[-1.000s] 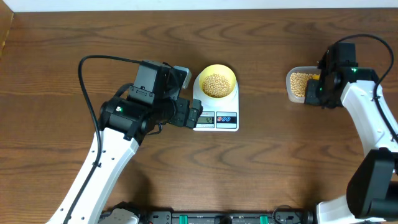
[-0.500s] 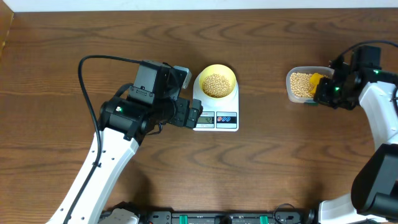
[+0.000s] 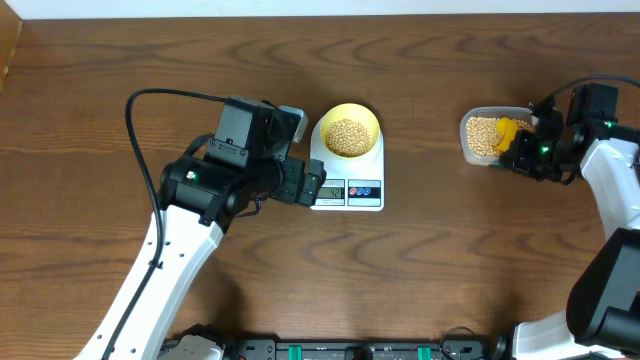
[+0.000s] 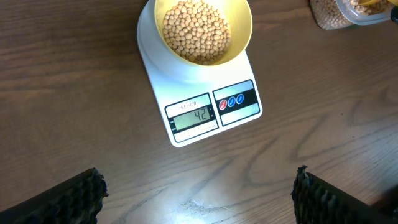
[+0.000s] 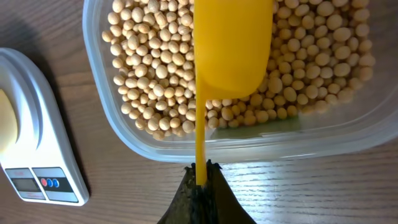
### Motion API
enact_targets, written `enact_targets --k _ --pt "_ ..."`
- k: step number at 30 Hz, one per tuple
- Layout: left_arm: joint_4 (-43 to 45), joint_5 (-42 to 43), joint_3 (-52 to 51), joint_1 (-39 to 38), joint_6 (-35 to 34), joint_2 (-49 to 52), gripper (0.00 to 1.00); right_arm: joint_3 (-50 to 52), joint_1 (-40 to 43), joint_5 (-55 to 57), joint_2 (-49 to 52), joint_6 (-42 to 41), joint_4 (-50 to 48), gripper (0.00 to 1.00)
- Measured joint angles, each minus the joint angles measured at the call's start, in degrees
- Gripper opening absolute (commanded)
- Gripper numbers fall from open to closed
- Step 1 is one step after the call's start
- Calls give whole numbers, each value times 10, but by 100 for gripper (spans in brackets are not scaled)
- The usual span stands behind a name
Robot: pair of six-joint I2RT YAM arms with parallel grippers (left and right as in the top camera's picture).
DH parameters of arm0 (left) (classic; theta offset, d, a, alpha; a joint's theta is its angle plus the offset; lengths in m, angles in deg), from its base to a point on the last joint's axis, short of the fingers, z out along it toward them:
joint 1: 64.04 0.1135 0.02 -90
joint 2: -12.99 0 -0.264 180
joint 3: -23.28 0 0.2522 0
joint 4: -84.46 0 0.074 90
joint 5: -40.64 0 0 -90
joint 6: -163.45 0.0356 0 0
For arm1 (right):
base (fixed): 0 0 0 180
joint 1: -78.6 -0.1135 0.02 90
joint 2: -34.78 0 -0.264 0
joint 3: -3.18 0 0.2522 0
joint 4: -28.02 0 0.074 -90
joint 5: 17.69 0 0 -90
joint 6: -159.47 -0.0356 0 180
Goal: Scoop item into bowl and weigh 50g on scale
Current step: 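Dip the scoop into the soybeans to take a small amount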
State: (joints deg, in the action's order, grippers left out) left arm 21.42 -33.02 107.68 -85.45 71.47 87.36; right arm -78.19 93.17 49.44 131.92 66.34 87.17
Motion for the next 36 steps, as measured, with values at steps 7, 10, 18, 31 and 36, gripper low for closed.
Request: enact_targets --k 7,10,18,31,36 --pt "0 0 0 0 0 0 98 2 0 -23 0 0 0 1" --pt "0 0 0 0 0 0 98 3 2 -29 0 0 0 1" --pt "0 0 0 0 0 0 98 5 12 -63 0 11 -1 1" --pt "0 0 0 0 0 0 98 19 44 -113 0 21 -9 1" --pt "0 0 0 0 0 0 98 51 60 -156 0 24 -40 1"
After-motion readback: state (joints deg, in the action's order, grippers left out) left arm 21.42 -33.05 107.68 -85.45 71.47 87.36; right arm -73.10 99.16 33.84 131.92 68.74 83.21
